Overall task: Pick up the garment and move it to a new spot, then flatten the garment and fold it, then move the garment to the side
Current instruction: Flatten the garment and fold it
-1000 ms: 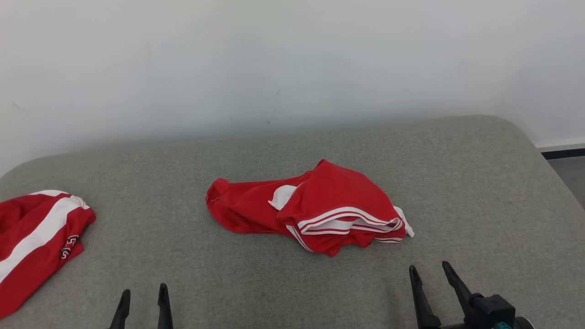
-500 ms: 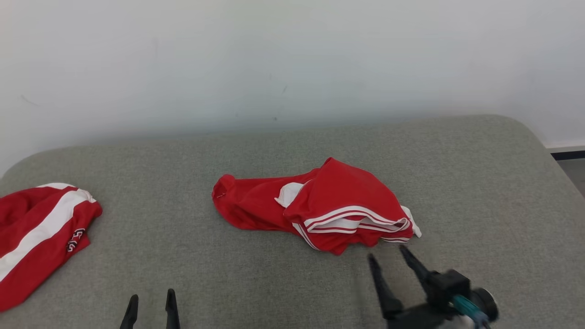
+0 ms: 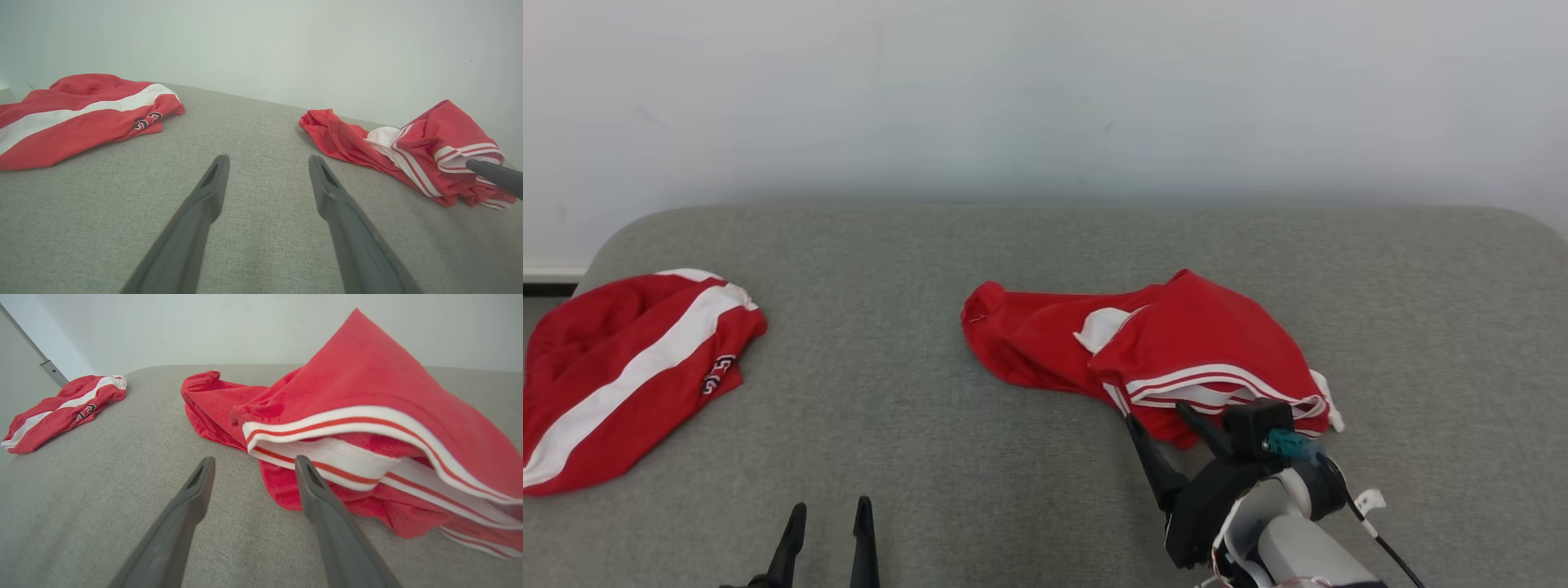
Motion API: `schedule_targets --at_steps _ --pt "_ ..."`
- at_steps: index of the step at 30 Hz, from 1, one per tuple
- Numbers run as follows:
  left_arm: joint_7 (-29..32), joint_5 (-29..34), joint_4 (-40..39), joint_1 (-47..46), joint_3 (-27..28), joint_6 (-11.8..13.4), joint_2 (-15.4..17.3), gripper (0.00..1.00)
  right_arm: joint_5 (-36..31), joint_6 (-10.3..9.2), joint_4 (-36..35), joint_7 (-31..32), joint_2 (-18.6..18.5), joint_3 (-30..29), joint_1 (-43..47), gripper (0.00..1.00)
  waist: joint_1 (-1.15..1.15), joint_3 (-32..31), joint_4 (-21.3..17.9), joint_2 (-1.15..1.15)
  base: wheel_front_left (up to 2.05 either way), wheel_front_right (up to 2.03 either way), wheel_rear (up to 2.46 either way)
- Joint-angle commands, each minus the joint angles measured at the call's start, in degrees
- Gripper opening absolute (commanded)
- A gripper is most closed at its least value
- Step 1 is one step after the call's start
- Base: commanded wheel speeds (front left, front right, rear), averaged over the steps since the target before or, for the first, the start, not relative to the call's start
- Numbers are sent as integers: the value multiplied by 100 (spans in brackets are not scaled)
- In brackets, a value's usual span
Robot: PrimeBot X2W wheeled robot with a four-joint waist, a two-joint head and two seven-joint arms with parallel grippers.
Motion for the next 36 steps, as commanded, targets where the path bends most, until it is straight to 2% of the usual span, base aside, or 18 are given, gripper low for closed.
schedule_targets --at_steps 1,13,14,15,16,25,36 --pt "-6 -20 25 -111 -20 -25 -3 100 126 -14 217 -88 -7 83 -226 100 -1 174 268 0 0 0 0" --pt "-6 -73 153 -358 -171 -150 -8 100 645 -14 1451 -550 -7 521 -1198 100 -1 401 739 0 0 0 0" --pt "-5 -88 166 -357 -179 -147 -8 100 701 -14 1482 -577 -7 584 -1233 84 -1 407 753 0 0 0 0" --pt "-6 -98 173 -363 -185 -147 -8 100 742 -14 1497 -621 -7 652 -1273 9 -1 413 764 0 0 0 0" --pt "-5 -102 178 -376 -191 -148 -9 100 803 -14 1501 -658 -7 720 -1312 0 -1 415 773 0 0 0 0" --pt "-5 -93 198 -340 -55 -136 -9 100 1188 -14 1021 -880 -7 1352 -1778 0 -1 314 662 0 0 0 0" --pt "-5 -89 201 -395 81 -173 -7 100 1513 -14 -129 -983 -5 2074 -3519 0 -1 166 398 0 0 0 0"
